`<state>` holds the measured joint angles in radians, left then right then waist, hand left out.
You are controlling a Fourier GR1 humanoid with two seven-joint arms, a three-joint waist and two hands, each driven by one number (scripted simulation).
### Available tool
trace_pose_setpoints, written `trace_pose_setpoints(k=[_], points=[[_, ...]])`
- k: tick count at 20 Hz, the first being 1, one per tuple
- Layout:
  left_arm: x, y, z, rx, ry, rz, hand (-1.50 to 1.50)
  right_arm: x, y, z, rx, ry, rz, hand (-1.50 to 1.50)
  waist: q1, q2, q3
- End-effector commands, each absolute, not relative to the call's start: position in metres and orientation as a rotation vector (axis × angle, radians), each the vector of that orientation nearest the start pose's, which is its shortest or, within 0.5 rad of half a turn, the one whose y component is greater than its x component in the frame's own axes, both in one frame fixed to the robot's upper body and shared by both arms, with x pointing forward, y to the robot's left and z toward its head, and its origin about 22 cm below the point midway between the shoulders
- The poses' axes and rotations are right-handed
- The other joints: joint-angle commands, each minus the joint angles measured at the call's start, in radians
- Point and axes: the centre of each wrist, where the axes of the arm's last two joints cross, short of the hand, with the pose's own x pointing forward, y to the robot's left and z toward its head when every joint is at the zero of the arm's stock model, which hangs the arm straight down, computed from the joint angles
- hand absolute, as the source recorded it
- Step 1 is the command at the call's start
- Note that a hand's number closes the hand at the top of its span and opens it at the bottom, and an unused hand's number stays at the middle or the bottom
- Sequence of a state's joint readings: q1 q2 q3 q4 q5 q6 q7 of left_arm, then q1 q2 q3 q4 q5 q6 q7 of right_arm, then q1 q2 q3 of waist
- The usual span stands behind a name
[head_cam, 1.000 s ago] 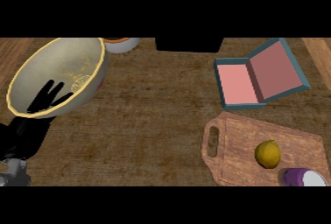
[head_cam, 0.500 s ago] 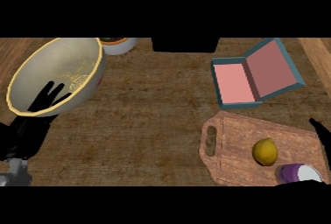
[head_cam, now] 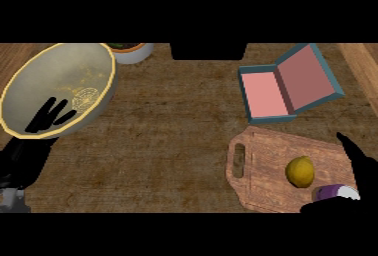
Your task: Pick the lemon from the cutting board and place it in the cardboard box
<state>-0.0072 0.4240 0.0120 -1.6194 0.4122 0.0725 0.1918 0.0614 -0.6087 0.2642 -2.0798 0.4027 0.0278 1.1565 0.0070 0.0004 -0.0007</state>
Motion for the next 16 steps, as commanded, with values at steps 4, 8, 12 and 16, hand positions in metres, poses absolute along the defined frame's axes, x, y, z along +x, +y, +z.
trace_pose_setpoints(k=[4, 8, 12, 16], points=[[0.247, 0.336, 0.056, 0.056, -1.455, 0.067, 0.00, 0.214, -0.246, 0.105, -0.881, -0.717, 0.510, -1.50, -0.004, 0.000, 0.000], [0.236, 0.321, 0.055, 0.060, -1.438, 0.047, 0.00, 0.208, -0.242, 0.114, -0.900, -0.732, 0.532, -1.50, -0.005, -0.002, 0.001], [0.224, 0.324, 0.045, 0.050, -1.444, 0.052, 0.00, 0.216, -0.252, 0.110, -0.927, -0.663, 0.570, -1.50, -0.003, -0.002, 0.000], [0.254, 0.318, 0.065, 0.038, -1.438, 0.047, 0.00, 0.238, -0.235, 0.109, -0.919, -0.646, 0.589, -1.50, -0.003, 0.000, 0.000]])
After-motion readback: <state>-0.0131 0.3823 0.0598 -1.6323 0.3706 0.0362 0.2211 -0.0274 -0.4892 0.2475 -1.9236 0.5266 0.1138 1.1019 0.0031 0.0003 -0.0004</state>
